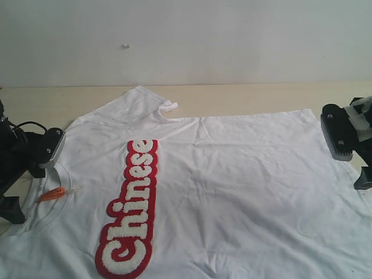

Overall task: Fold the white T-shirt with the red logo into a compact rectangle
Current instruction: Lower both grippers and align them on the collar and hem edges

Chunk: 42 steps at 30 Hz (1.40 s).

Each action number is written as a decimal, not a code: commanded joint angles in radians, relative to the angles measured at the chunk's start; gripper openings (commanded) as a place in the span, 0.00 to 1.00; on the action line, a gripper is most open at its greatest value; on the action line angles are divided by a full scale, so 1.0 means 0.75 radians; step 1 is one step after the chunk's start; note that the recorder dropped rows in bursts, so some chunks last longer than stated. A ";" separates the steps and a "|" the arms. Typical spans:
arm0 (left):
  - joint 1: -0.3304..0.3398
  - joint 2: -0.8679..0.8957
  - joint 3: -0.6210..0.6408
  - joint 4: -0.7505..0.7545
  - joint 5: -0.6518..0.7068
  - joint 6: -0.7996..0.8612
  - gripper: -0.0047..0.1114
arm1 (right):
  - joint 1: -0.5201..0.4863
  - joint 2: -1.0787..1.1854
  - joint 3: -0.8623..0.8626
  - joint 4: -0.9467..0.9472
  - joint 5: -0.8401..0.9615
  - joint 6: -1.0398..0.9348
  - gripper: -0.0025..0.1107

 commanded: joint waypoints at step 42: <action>-0.007 0.010 0.002 -0.047 -0.026 -0.002 0.95 | -0.107 0.199 -0.094 0.079 -0.159 -0.080 0.95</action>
